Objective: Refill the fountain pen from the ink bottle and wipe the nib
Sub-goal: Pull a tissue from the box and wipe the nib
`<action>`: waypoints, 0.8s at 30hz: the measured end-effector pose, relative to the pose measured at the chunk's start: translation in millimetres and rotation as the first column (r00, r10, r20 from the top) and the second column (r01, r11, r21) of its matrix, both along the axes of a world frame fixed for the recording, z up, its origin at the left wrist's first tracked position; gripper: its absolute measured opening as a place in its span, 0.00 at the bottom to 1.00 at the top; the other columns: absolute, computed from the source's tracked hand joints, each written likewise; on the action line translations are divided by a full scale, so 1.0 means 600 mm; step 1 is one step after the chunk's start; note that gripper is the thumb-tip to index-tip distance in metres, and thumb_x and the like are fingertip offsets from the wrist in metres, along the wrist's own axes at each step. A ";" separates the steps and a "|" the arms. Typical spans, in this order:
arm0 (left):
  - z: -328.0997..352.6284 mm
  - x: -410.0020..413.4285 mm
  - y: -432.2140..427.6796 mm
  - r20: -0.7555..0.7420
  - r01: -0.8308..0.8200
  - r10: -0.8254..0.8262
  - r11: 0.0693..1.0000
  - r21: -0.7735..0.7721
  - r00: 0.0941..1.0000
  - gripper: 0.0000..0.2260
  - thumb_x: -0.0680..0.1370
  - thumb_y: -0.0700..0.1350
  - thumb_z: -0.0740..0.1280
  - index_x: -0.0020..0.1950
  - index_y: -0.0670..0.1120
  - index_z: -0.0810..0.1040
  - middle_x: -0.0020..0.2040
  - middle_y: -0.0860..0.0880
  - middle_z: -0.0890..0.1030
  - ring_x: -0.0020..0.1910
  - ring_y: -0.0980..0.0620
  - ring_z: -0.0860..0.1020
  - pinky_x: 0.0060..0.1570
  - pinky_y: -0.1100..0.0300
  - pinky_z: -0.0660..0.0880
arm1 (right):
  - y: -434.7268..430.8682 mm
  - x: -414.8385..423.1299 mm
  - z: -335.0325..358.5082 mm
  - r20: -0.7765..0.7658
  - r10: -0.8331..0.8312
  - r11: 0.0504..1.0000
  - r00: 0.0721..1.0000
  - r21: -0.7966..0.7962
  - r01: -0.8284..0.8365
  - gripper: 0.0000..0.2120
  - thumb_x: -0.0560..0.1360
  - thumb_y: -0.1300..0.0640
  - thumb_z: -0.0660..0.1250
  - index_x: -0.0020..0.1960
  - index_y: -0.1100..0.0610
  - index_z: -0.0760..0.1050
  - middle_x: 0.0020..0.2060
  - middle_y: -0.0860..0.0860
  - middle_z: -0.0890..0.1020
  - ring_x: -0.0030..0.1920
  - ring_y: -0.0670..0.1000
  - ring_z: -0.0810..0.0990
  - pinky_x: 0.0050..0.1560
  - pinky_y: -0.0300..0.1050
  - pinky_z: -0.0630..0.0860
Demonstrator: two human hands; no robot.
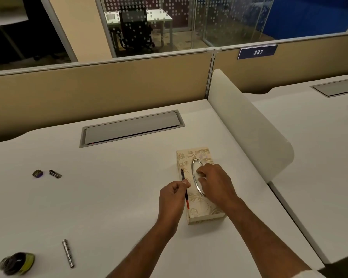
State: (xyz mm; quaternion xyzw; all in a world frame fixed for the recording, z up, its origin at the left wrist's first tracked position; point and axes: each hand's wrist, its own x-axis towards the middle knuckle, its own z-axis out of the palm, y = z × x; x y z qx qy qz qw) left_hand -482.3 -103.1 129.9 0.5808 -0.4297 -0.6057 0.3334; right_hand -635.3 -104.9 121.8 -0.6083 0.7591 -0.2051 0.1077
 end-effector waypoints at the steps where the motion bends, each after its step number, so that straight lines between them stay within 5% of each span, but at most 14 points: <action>1: 0.000 0.000 -0.001 0.002 0.004 -0.004 1.000 -0.001 1.000 0.10 0.81 0.49 0.68 0.46 0.46 0.87 0.46 0.48 0.88 0.47 0.53 0.83 0.42 0.64 0.77 | -0.002 0.000 0.000 -0.006 0.000 1.000 1.000 0.007 0.000 0.10 0.77 0.59 0.66 0.56 0.55 0.82 0.50 0.51 0.84 0.52 0.53 0.78 0.50 0.50 0.79; 8: -0.006 -0.001 -0.012 0.045 0.021 -0.021 1.000 -0.013 0.999 0.10 0.81 0.50 0.68 0.44 0.49 0.87 0.42 0.55 0.87 0.44 0.56 0.85 0.47 0.56 0.81 | -0.013 0.000 0.006 -0.041 0.017 0.999 0.999 0.050 -0.015 0.11 0.77 0.62 0.63 0.52 0.55 0.83 0.46 0.53 0.86 0.47 0.54 0.81 0.46 0.50 0.80; 13: -0.008 -0.007 -0.014 0.047 0.025 -0.024 0.999 -0.034 0.999 0.10 0.81 0.49 0.68 0.45 0.48 0.87 0.39 0.59 0.86 0.37 0.62 0.84 0.37 0.67 0.80 | -0.010 -0.003 0.013 0.019 0.059 0.998 0.998 0.005 -0.059 0.13 0.80 0.60 0.60 0.60 0.55 0.79 0.46 0.53 0.84 0.47 0.53 0.81 0.47 0.48 0.78; 19: -0.009 -0.011 -0.017 0.038 0.014 -0.012 0.999 -0.033 0.999 0.10 0.82 0.48 0.67 0.46 0.47 0.87 0.34 0.59 0.86 0.34 0.65 0.84 0.30 0.73 0.76 | -0.002 -0.023 0.002 0.178 0.099 0.995 0.979 -0.001 -0.100 0.08 0.78 0.60 0.63 0.55 0.50 0.69 0.34 0.43 0.73 0.34 0.45 0.73 0.40 0.48 0.78; 24: -0.011 -0.013 -0.020 0.048 0.021 -0.020 0.999 -0.036 0.999 0.09 0.82 0.48 0.67 0.44 0.50 0.85 0.32 0.63 0.85 0.32 0.66 0.83 0.30 0.72 0.76 | -0.003 -0.025 -0.001 0.186 0.093 0.996 0.978 -0.002 -0.095 0.09 0.78 0.60 0.63 0.56 0.51 0.69 0.35 0.44 0.74 0.35 0.45 0.73 0.40 0.50 0.79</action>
